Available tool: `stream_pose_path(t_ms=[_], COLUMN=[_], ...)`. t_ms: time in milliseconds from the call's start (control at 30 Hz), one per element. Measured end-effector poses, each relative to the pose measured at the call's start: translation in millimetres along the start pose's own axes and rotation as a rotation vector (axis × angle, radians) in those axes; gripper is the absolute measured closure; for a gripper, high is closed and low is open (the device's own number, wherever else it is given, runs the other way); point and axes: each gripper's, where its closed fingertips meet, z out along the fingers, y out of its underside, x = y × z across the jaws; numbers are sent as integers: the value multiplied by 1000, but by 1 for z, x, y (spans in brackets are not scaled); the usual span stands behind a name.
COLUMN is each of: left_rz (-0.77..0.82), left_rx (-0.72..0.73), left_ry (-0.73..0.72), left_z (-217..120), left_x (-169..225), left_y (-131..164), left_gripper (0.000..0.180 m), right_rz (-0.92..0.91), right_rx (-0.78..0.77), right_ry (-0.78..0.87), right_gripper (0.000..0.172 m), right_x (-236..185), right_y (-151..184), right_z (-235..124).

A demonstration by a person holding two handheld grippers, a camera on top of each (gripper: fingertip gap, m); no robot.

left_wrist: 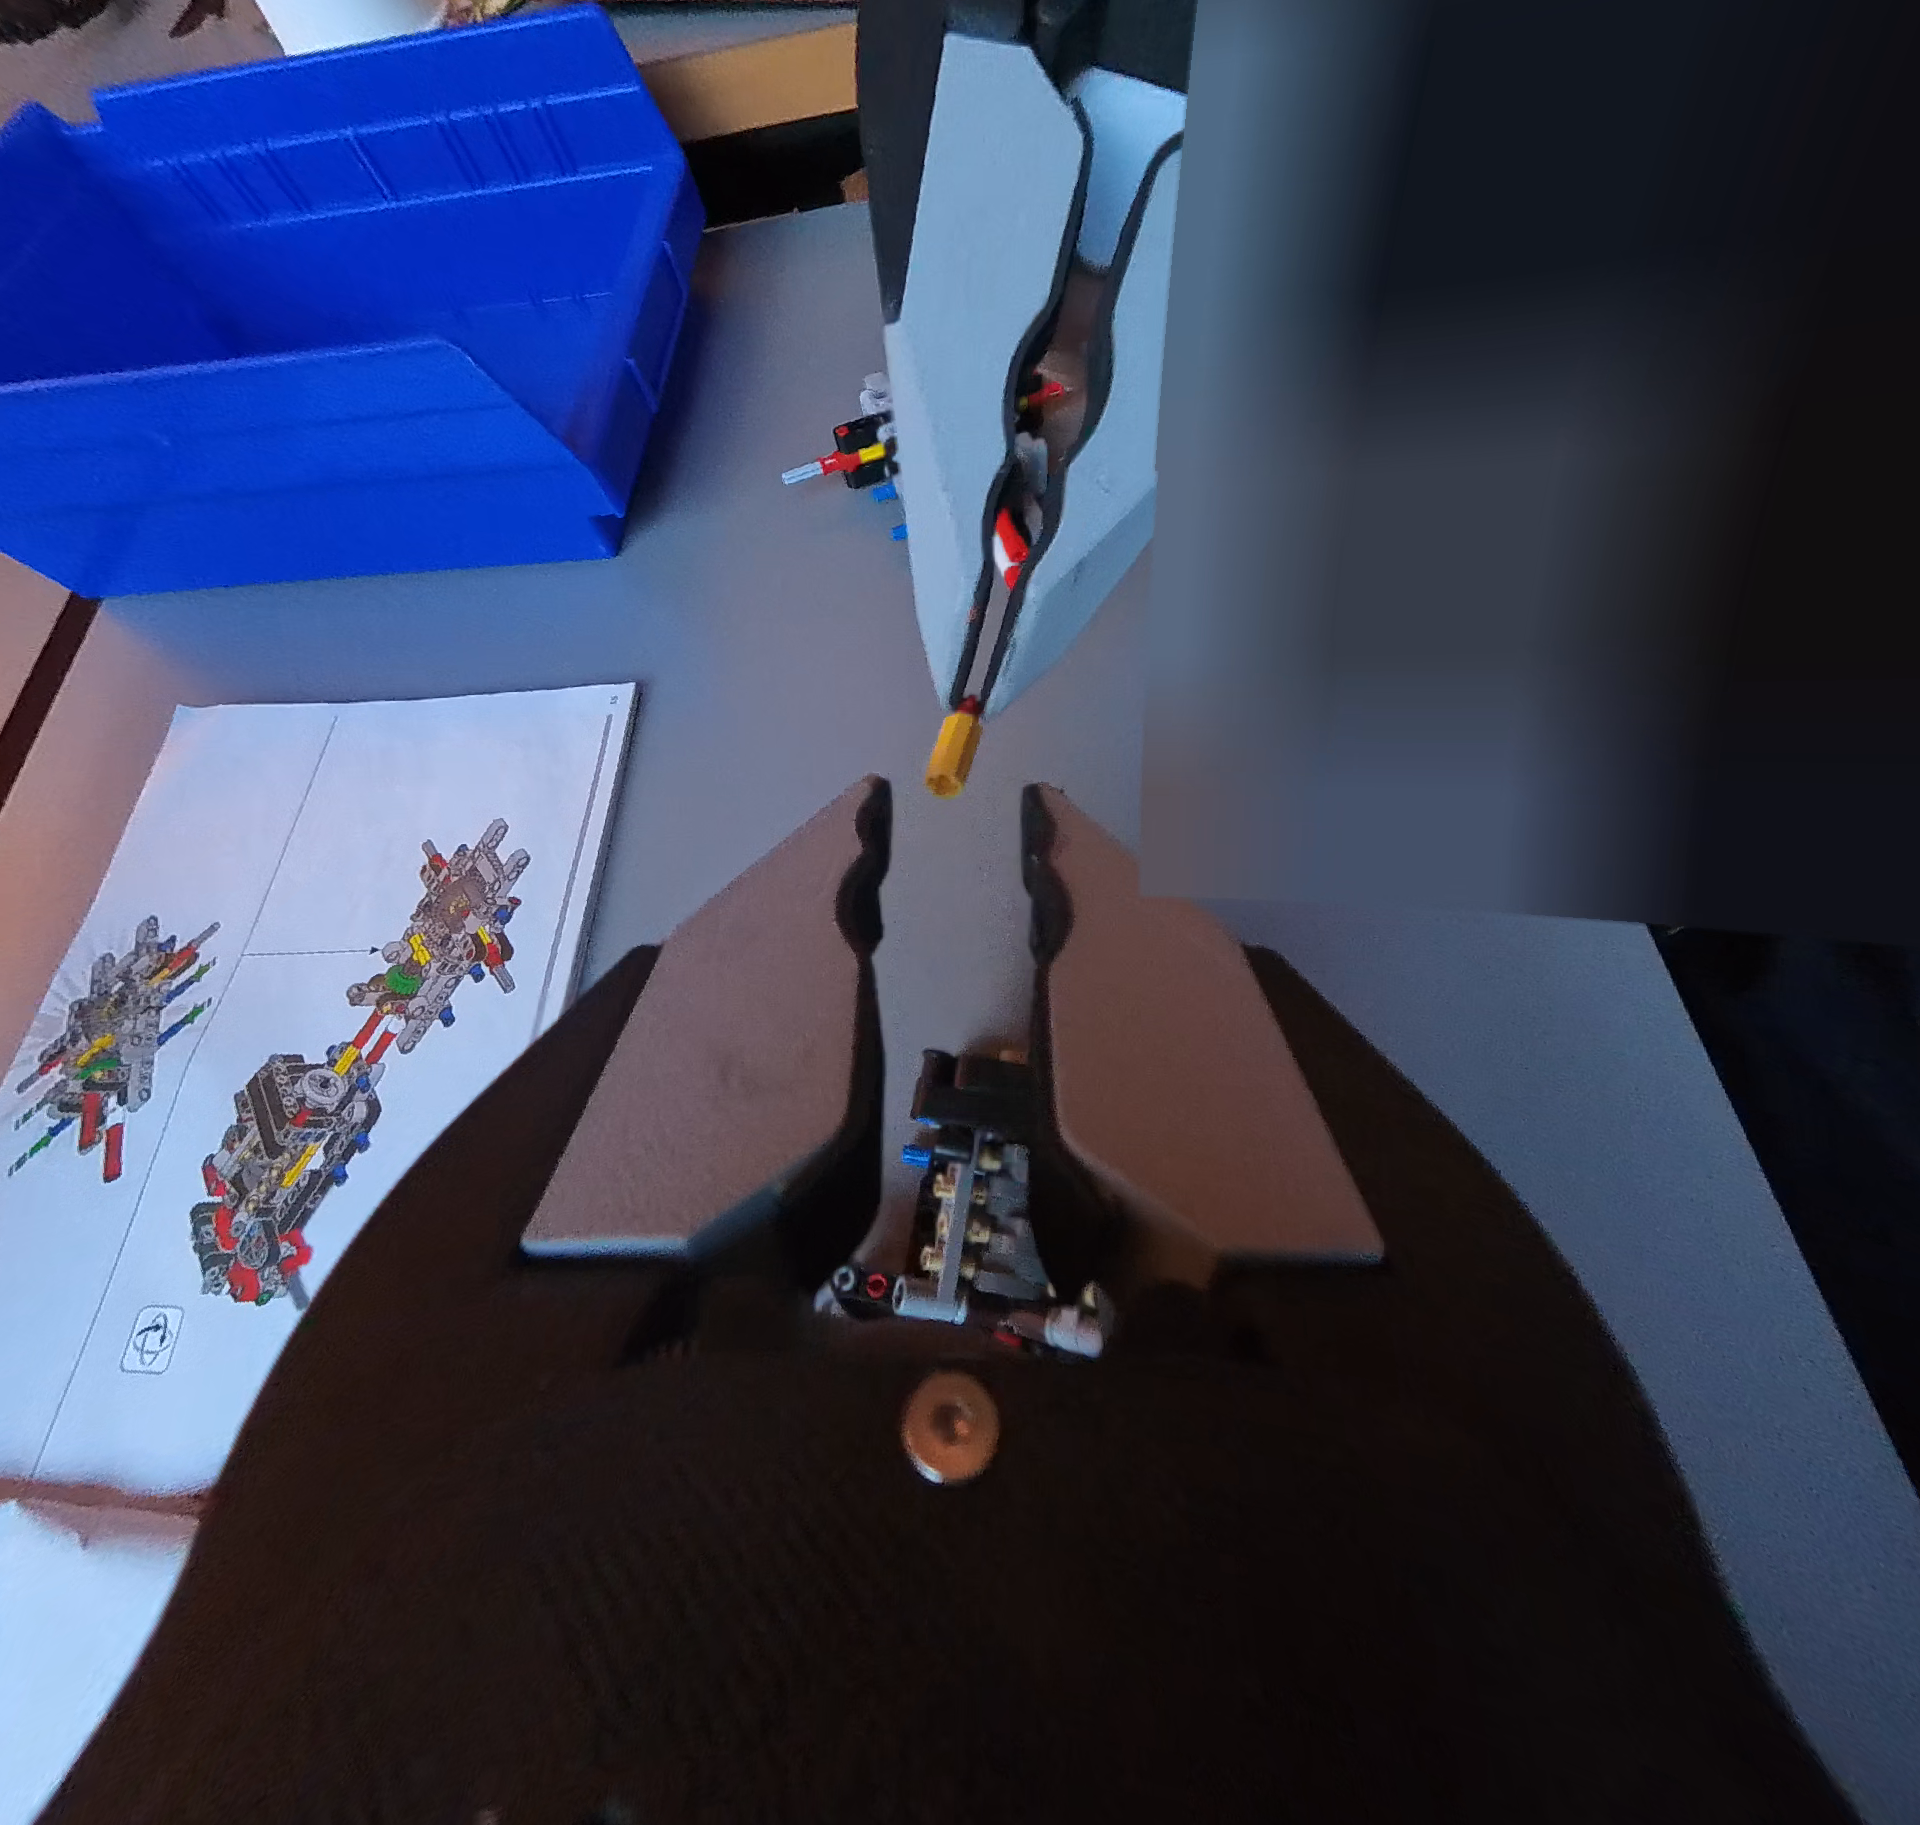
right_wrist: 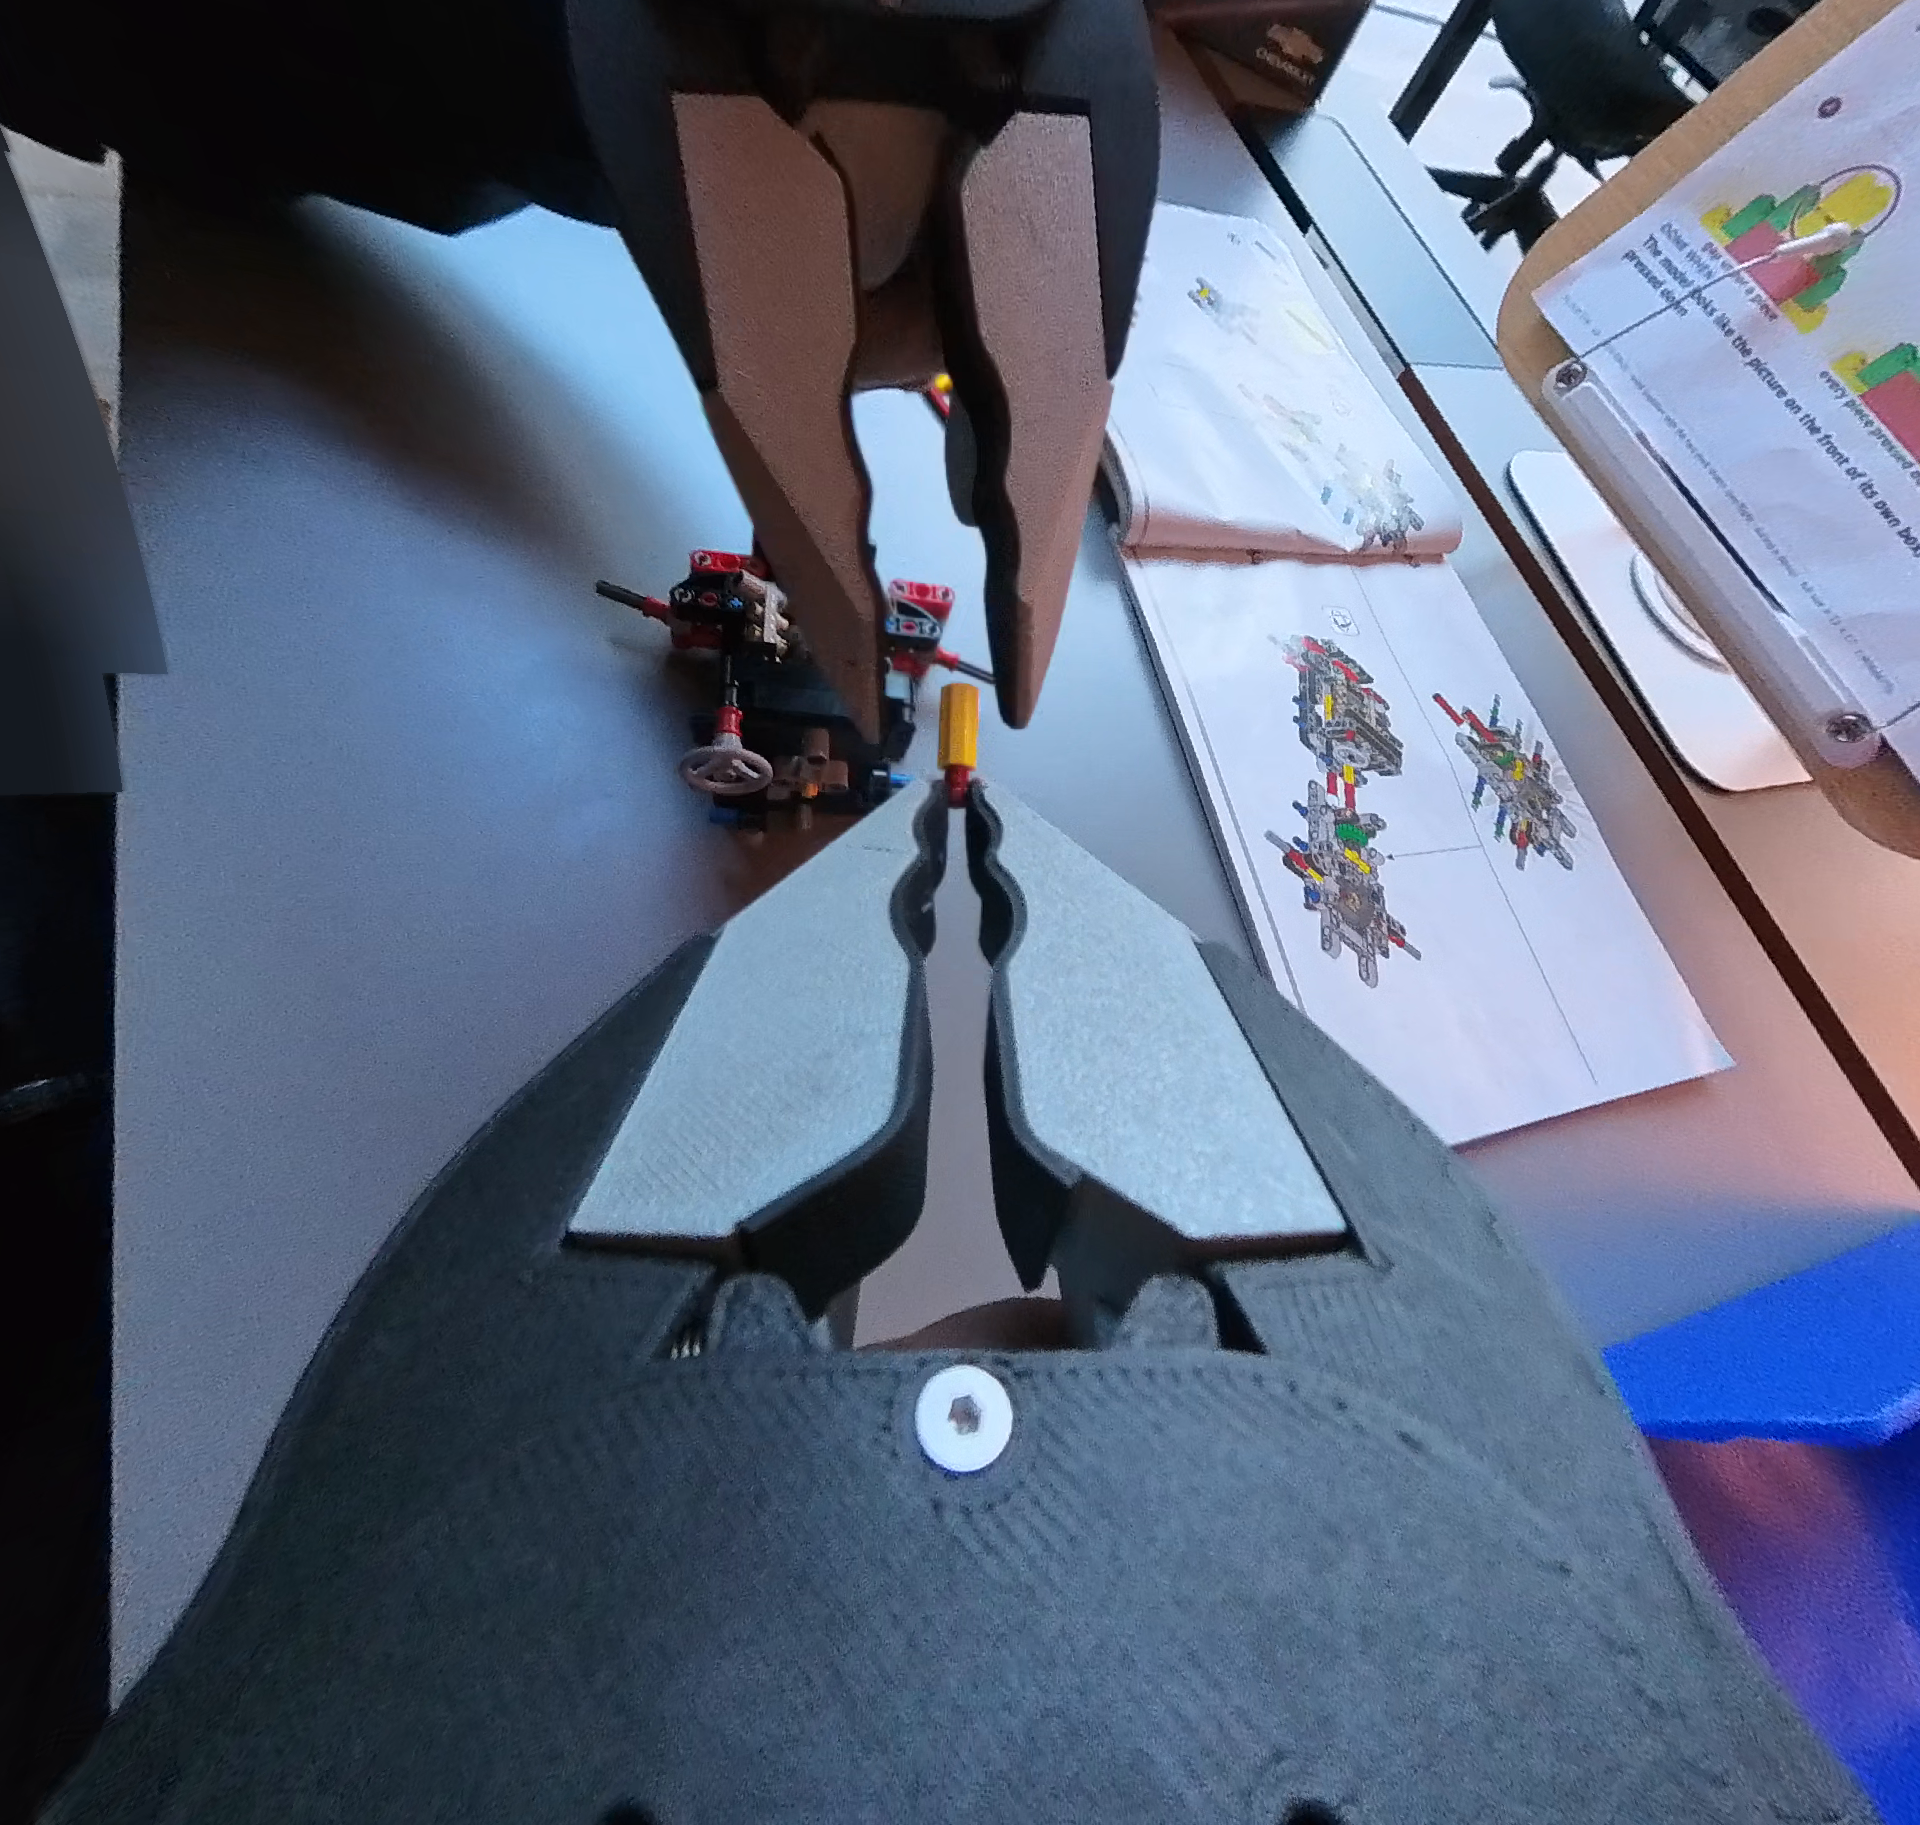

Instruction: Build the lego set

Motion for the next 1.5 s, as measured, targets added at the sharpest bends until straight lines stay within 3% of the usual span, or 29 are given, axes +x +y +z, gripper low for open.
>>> stream_pose_path(t_ms=[133, 300, 733, 800, 867, 933, 1067, 1100, 1200, 1267, 1367, 1500], left_rz=[47, 62, 31, -3, -14, -32, -24, -49, -18, -40, -122, -154], left_rx=[7, 33, 287, 194, 5, -148, -358, -341, -414, -378, -299, -344], left_ry=[-28, 1, 181, 151, 115, 103, 86, 113, 70, 43, 53, 96], left_z=[1, -2, -19, -15, -18, -24, -23, -23, -36, -52, -70, -54], left_x=[1, 4, 19, 11, 4, 2, 2, 6, -2, -9, -11, -1], left_y=[-4, -6, -28, -16, 12, 40, 81, 78, 88, 83, 79, 101], left_gripper=[174, 175, 175, 166, 127, 118, 131, 136, 121, 125, 146, 135], right_rz=[-4, 4, 90, 132, 152, 168, 122, 126, 160, 182, 203, 216], right_rx=[-20, 11, 316, 255, 166, 46, -97, -94, -52, -34, 10, -2], right_ry=[-8, -14, -112, -80, -49, -40, -13, -32, -93, -127, -151, -178], right_gripper=[172, 172, 172, 172, 172, 172, 172, 172, 172, 172, 172, 172], right_x=[-3, -4, -16, -11, -11, -19, -33, -36, -40, -41, -39, -39], right_y=[1, -2, -31, -20, -1, 24, 57, 58, 57, 58, 52, 53], right_z=[2, 1, -20, -11, 2, 16, 37, 41, 48, 50, 48, 51])
